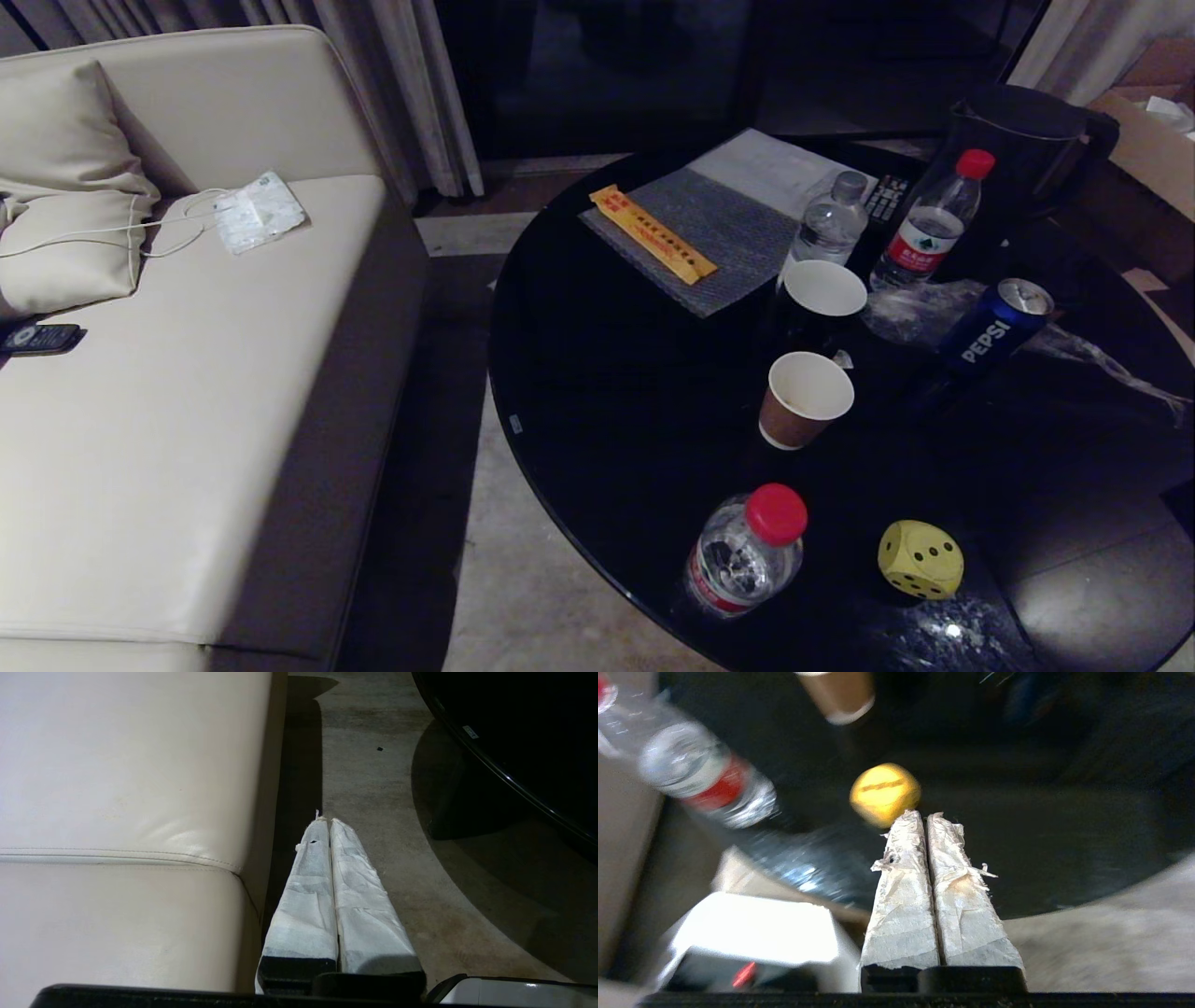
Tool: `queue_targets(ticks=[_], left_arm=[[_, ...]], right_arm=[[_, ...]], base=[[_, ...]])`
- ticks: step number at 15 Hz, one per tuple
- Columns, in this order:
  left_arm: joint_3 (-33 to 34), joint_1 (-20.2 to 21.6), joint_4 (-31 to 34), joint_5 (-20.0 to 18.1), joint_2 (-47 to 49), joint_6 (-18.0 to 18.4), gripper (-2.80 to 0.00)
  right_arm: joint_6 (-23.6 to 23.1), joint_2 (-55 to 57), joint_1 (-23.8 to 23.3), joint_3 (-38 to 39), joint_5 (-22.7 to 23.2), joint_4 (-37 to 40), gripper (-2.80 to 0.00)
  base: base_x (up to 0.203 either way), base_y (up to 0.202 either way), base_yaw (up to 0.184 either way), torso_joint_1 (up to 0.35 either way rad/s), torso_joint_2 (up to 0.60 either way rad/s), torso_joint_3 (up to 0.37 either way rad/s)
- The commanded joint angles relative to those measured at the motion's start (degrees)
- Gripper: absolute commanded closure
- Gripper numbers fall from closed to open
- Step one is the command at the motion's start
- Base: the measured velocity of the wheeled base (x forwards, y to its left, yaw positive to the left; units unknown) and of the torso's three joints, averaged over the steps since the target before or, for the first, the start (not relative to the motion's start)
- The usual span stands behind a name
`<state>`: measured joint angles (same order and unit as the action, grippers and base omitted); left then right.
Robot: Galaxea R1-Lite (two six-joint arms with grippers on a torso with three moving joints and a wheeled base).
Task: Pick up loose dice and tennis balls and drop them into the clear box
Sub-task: Pick up toys out of the box
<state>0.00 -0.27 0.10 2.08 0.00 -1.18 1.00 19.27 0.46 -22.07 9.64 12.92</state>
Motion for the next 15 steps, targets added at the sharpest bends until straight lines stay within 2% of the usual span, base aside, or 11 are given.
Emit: queue_targets(ticks=[1, 2, 4, 7, 8, 10, 12, 15], left_arm=[[0.1, 0.0, 0.0, 0.0, 0.1, 0.0, 0.0], [0.1, 0.0, 0.0, 0.0, 0.1, 0.0, 0.0], [0.1, 0.0, 0.0, 0.0, 0.1, 0.0, 0.0], [0.1, 0.0, 0.0, 0.0, 0.1, 0.0, 0.0], [0.1, 0.0, 0.0, 0.0, 0.1, 0.0, 0.0], [0.1, 0.0, 0.0, 0.0, 0.1, 0.0, 0.0], [0.1, 0.0, 0.0, 0.0, 0.1, 0.0, 0.0], [0.1, 0.0, 0.0, 0.0, 0.1, 0.0, 0.0]], right_arm=[[0.3, 15.0, 0.1, -2.8, 7.3, 0.2, 0.0], [0.4, 19.6, 0.2, -3.3, 10.7, -0.3, 0.0], [0.4, 27.4, 0.7, -3.8, 14.2, -4.0, 0.0], [-0.7, 38.9, 2.8, -4.0, 16.0, -10.8, 0.0], [-3.0, 42.1, 3.1, -3.9, 16.2, -13.0, -2.8], [-10.2, 47.0, 3.4, -4.0, 16.3, -15.5, -2.8], [-14.9, 51.5, 3.2, -4.5, 15.4, -16.3, -2.8], [-18.8, 55.8, 1.8, -5.7, 12.1, -18.1, -2.8]], base=[[0.0, 0.0, 0.0, 0.0, 0.0, 0.0], [0.0, 0.0, 0.0, 0.0, 0.0, 0.0], [0.0, 0.0, 0.0, 0.0, 0.0, 0.0], [0.0, 0.0, 0.0, 0.0, 0.0, 0.0], [0.0, 0.0, 0.0, 0.0, 0.0, 0.0], [0.0, 0.0, 0.0, 0.0, 0.0, 0.0], [0.0, 0.0, 0.0, 0.0, 0.0, 0.0], [0.0, 0.0, 0.0, 0.0, 0.0, 0.0]])
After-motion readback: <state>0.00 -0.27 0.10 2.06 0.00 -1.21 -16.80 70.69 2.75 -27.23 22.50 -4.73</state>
